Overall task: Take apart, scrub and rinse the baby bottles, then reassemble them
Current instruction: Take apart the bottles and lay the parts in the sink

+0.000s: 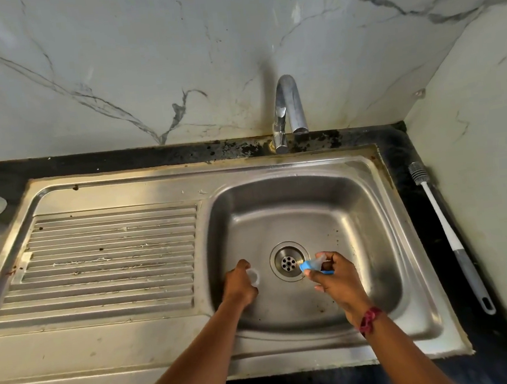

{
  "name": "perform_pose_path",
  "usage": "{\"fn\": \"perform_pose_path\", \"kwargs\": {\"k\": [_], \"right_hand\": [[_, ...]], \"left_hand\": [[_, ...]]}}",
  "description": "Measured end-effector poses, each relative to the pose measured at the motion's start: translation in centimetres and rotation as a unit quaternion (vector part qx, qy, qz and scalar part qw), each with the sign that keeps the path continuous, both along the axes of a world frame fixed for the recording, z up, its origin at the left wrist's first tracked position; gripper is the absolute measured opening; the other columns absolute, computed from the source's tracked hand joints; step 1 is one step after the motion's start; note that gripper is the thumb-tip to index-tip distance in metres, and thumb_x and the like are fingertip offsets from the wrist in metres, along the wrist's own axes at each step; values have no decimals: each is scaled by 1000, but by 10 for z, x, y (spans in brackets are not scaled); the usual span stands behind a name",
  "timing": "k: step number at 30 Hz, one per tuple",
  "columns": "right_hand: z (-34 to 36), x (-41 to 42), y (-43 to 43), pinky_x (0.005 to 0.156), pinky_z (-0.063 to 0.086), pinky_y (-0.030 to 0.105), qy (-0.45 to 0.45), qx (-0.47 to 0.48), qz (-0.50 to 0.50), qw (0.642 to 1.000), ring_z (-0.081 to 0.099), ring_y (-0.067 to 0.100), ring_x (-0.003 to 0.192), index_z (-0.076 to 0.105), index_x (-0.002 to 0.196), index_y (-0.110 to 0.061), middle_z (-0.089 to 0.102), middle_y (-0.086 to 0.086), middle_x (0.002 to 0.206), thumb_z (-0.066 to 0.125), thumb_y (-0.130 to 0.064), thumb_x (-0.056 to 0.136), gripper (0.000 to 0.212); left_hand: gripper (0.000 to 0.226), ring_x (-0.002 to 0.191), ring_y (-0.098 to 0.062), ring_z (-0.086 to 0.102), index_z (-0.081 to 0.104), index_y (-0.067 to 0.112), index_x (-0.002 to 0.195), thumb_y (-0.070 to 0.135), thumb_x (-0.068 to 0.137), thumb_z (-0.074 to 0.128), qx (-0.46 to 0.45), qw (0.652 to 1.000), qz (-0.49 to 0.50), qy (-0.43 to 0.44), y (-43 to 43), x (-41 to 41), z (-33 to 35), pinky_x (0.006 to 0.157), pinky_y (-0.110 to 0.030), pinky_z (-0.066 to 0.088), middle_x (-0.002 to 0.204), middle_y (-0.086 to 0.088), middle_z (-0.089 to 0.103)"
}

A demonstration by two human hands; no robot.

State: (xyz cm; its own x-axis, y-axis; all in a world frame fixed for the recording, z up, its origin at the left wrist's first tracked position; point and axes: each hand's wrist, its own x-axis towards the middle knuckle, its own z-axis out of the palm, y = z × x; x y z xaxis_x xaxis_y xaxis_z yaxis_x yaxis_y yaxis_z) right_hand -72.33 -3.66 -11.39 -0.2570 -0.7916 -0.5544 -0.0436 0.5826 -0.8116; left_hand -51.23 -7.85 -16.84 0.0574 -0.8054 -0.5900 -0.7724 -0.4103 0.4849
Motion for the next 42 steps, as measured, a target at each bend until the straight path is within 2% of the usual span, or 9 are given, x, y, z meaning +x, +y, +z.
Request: {"fn": "perform_pose_path", "kwargs": {"k": [6, 10, 12, 14, 16, 19, 28, 37, 42], "right_hand": [[12, 7, 1, 79, 61, 39, -8, -8, 15, 1000, 66, 15, 96, 62, 106, -22, 68, -1, 104, 83, -14, 78, 36], [21, 10, 3, 77, 61, 40, -18, -24, 2, 1000, 67, 16, 91, 63, 104, -21, 69, 2, 103, 82, -13, 78, 33], [26, 12, 2, 71, 60, 34, -28, -43, -5, 999, 69, 19, 91, 64, 103, -20, 70, 4, 102, 83, -12, 77, 33], [34, 13, 2, 68, 60, 29, -47, -60, -12, 997, 70, 19, 89, 64, 104, -17, 71, 4, 101, 81, -9, 78, 32], [42, 14, 2, 66, 59, 26, -80, -73, -14, 994, 73, 20, 88, 63, 107, -16, 73, 5, 99, 79, -8, 81, 31], [55, 14, 1, 70, 60, 30, -120, -94, -20, 988, 75, 21, 86, 62, 107, -14, 75, 8, 99, 73, -9, 87, 24], [83, 24, 3, 77, 61, 38, -142, -112, -5, 983, 74, 26, 89, 68, 102, -1, 74, 13, 99, 68, -10, 91, 14], [99, 28, 18, 66, 56, 20, -48, -127, 69, 988, 75, 19, 77, 74, 100, -11, 77, 1, 90, 76, 4, 80, 25], [97, 37, 33, 77, 60, 32, -37, -127, 49, 990, 75, 24, 85, 74, 103, -5, 76, 8, 96, 81, -3, 75, 29]], "left_hand": [[96, 121, -30, 56, 27, 21, 153, 5, 73, 78, 8, 1000, -6, -14, 3, -3, 17, 100, -33, 48, 133, -14, 54], [79, 122, -28, 55, 38, 15, 146, 15, 76, 77, -80, 997, 22, -9, 10, -19, 56, 96, -30, 43, 132, -9, 55], [51, 105, -24, 62, 58, 18, 125, 18, 77, 74, -105, 991, 51, 70, 14, -29, 74, 89, -29, 46, 113, -2, 64], [22, 88, -22, 65, 66, 20, 104, 19, 83, 70, -52, 959, 131, 248, 20, -41, 95, 81, -35, 52, 94, 1, 68], [17, 95, -22, 69, 66, 22, 111, 20, 94, 65, 40, 904, 177, 388, 27, -47, 111, 84, -40, 58, 98, -3, 72], [28, 105, -30, 68, 64, 20, 123, 24, 95, 65, 65, 858, 175, 479, 30, -51, 121, 89, -43, 58, 113, -16, 71], [41, 97, -29, 70, 60, 8, 125, 1, 86, 70, 42, 805, 187, 562, 28, -28, 129, 85, -37, 58, 127, -21, 62], [48, 103, -25, 70, 66, 20, 123, -6, 83, 73, 13, 827, 143, 544, 35, -5, 138, 84, -33, 58, 123, -15, 62], [45, 105, -27, 70, 66, 15, 126, 1, 84, 74, 38, 834, 97, 541, 43, 5, 139, 87, -32, 58, 123, -15, 66]]}}
